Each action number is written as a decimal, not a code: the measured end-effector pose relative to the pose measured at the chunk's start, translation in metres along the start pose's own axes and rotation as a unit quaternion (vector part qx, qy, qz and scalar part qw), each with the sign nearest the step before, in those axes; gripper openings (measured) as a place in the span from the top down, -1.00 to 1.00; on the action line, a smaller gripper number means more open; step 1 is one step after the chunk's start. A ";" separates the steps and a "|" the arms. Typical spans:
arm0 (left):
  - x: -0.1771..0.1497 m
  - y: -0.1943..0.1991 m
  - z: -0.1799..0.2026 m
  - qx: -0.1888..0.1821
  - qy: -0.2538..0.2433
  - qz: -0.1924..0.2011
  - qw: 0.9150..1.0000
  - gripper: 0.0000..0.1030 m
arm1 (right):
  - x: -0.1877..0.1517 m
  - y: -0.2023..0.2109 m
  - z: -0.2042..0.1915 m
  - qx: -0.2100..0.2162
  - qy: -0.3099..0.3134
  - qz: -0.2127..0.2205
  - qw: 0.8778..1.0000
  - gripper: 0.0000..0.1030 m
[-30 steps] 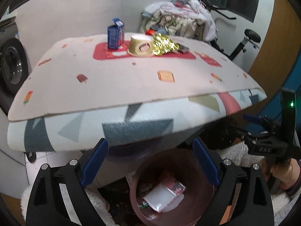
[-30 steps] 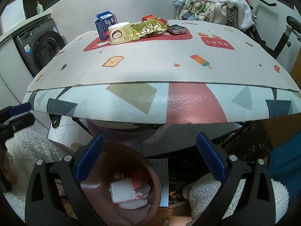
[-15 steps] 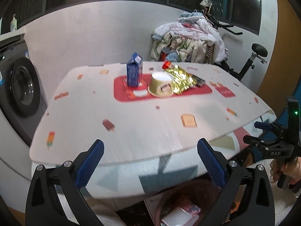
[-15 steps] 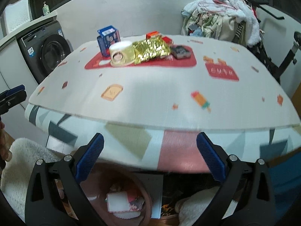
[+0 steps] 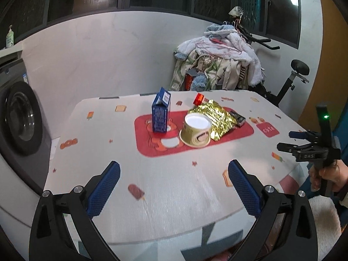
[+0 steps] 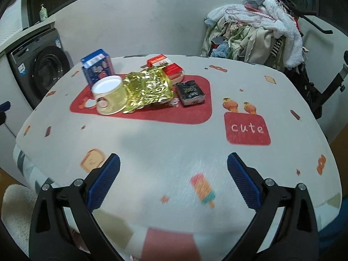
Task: Collect trash
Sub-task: 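Raise both open tools from the bin back over the table, then grasp the black Face packet with the right tool while the left tool grasps the blue carton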
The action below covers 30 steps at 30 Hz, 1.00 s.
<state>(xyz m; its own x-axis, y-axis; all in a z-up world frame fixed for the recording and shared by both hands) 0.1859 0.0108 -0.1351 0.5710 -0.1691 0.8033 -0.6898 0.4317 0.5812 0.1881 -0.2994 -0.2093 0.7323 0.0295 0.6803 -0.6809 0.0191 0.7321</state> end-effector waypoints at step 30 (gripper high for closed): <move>0.038 -0.095 -0.062 0.005 0.086 -0.010 0.996 -0.89 | 0.095 -0.168 0.046 -0.013 0.010 -0.061 0.998 -0.58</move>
<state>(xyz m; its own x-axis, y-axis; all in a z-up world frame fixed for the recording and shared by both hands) 0.3013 0.0186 -0.1676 0.6513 -0.0230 0.7585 -0.6820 0.4205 0.5984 0.3724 -0.3455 -0.2664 0.8099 0.0454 0.5848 -0.5865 0.0504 0.8084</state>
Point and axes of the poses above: each gripper's, at about its wrist camera, not at the fingertips, and y roughly against the way its jaws point, z to its right, x to its top, the point moved 8 cm from there along -y, roughly the way its jaws point, and after that the axes turned 8 degrees about -x, right-handed, at the moved point
